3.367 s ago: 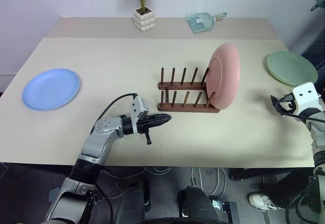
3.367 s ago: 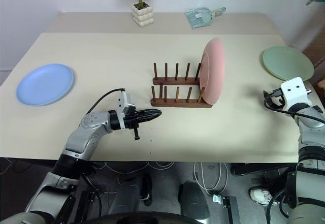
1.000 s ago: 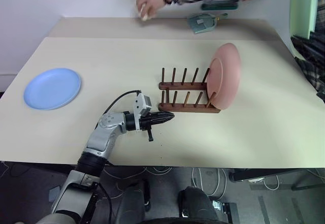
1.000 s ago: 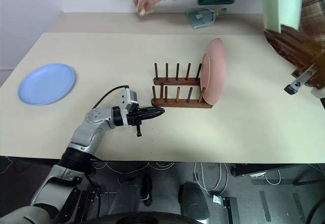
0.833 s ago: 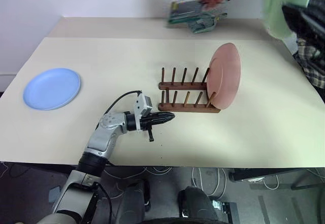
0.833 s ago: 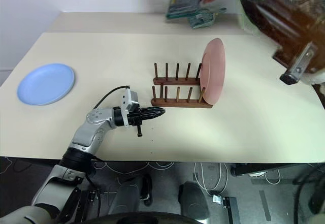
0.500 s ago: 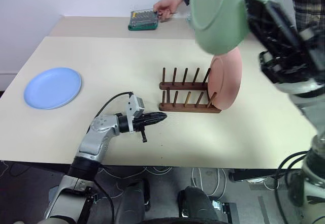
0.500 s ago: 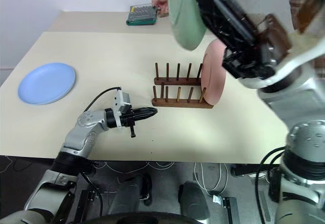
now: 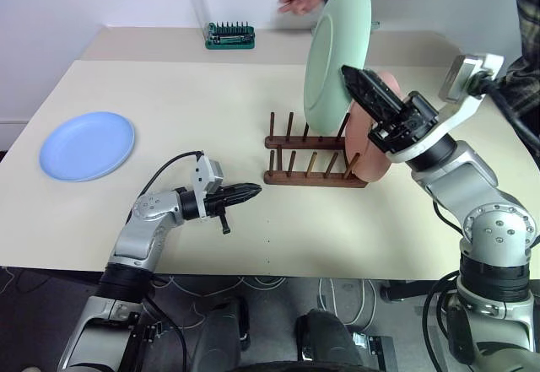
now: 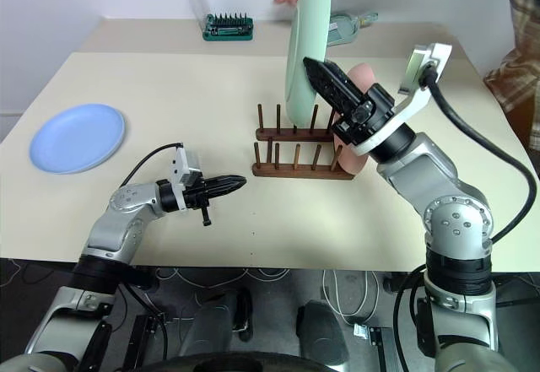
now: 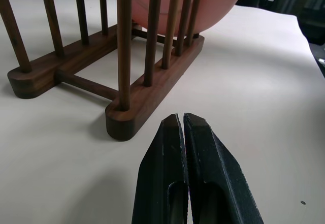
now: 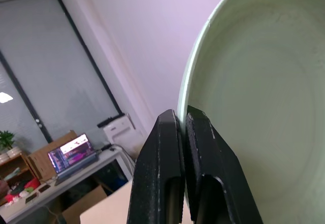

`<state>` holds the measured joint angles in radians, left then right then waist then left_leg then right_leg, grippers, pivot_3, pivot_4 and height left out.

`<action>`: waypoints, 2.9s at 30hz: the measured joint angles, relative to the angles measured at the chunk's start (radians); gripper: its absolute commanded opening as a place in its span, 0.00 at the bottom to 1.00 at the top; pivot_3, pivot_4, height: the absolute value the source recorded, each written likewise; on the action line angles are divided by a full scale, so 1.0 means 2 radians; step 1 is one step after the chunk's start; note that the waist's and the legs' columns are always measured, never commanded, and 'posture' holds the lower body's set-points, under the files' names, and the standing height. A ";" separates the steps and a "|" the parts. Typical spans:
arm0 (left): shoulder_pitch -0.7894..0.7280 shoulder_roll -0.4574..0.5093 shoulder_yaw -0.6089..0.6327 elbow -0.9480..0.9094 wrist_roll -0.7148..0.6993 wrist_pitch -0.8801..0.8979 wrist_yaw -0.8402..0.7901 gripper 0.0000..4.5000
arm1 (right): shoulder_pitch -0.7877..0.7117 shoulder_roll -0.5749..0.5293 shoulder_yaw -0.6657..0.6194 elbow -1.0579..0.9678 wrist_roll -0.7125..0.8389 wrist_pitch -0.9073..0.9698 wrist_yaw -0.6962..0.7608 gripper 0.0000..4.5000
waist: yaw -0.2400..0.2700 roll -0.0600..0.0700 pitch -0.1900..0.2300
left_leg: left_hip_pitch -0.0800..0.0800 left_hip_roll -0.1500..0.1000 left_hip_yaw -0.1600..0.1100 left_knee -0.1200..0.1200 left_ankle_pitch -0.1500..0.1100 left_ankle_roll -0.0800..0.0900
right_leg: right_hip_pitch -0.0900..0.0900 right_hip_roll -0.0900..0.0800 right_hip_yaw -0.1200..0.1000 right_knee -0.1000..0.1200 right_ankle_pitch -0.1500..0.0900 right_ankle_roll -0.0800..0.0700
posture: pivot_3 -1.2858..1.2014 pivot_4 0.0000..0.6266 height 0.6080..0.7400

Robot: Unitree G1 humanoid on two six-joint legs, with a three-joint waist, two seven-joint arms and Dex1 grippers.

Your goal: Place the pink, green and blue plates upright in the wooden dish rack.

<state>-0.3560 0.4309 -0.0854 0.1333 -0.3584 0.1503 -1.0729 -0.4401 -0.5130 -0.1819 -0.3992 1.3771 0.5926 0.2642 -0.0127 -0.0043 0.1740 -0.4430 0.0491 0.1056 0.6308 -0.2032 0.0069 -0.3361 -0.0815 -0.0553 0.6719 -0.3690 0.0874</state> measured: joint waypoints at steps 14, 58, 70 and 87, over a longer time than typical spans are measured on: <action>0.000 0.000 0.000 -0.009 -0.001 0.007 0.005 0.02 | 0.014 0.007 -0.003 0.017 -0.018 0.022 0.008 0.00 | 0.000 0.000 0.000 | 0.000 0.000 0.000 0.000 0.000 0.000 | 0.000 0.000 0.000 0.000 0.000 0.000 | 0.52 0.24 0.94; 0.000 -0.001 -0.001 -0.051 -0.002 0.044 0.026 0.02 | -0.045 0.011 -0.028 0.016 -0.084 0.038 0.010 0.86 | 0.000 0.000 0.000 | 0.000 0.000 0.000 -0.001 0.000 0.000 | -0.001 0.000 0.000 0.000 0.000 0.000 | 0.52 0.24 0.94; -0.046 -0.010 0.114 -0.021 -0.044 0.077 0.142 0.74 | -0.101 -0.075 0.060 -0.036 -0.241 0.034 0.078 0.88 | -0.002 0.000 0.000 | 0.000 0.000 0.000 -0.001 0.000 0.000 | -0.001 0.000 0.000 0.000 0.000 0.000 | 0.52 0.24 0.94; -0.102 0.060 0.376 0.081 0.006 0.247 0.632 0.98 | -0.120 -0.043 0.166 -0.007 -0.447 -0.042 0.172 0.88 | 0.001 -0.008 0.002 | -0.001 0.000 0.000 -0.001 0.001 -0.003 | -0.001 0.000 0.000 0.000 0.000 0.000 | 0.52 0.24 0.94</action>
<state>-0.5598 0.5513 0.6668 0.2945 -0.3468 0.6445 0.1909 -0.6800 -0.5990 0.1497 -0.4127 0.4840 0.5089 0.6088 -0.0113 -0.0193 0.1775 -0.4441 0.0489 0.1056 0.6294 -0.2005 0.0017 -0.3383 -0.0824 -0.0562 0.6716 -0.3688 0.0880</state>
